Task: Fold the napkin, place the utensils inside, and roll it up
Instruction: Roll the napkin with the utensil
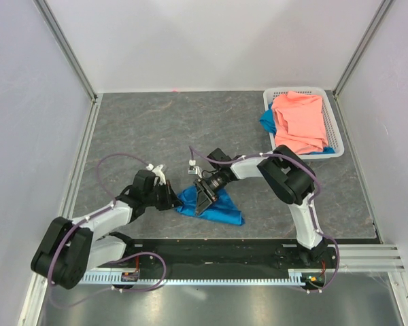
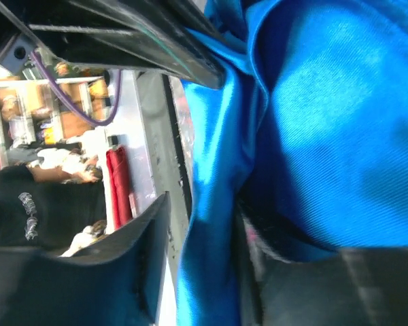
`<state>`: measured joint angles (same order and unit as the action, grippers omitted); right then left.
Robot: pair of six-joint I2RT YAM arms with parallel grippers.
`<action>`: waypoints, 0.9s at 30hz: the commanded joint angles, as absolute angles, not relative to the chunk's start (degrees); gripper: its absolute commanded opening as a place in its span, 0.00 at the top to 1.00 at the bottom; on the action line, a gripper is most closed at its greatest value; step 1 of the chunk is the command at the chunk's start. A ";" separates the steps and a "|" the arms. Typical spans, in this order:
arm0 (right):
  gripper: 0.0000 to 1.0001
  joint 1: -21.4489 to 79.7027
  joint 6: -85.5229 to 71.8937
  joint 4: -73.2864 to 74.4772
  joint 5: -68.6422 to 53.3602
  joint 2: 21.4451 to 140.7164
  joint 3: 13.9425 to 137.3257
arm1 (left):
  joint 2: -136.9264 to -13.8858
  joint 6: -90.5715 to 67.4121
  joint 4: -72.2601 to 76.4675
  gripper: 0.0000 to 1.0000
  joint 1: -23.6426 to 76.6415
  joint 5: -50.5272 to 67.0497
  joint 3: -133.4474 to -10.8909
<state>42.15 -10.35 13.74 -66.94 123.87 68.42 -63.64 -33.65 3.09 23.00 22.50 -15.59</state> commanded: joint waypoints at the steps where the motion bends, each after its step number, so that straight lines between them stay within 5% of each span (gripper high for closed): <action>1: 0.43 41.66 -5.80 13.18 -48.99 118.59 68.20 | -68.81 -32.79 0.45 0.98 23.12 21.27 -19.68; 5: 0.30 41.66 -4.49 13.36 -42.29 113.21 67.85 | -72.68 -32.08 -1.23 0.98 23.11 23.02 -21.70; 14: 0.19 44.38 1.03 10.73 -25.00 100.38 63.02 | -75.85 -32.69 -4.04 0.98 23.12 24.08 -24.52; 21: 0.19 56.24 7.37 10.37 -7.14 96.59 59.33 | -77.61 -32.78 -6.33 0.98 23.03 24.78 -26.37; 27: 0.22 59.15 8.17 11.07 -5.98 99.57 59.76 | -78.14 -32.52 -6.76 0.98 23.03 25.23 -27.25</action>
<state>58.50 5.91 11.55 -11.27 97.78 59.68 -77.14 -33.61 -3.33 22.96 25.50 -26.44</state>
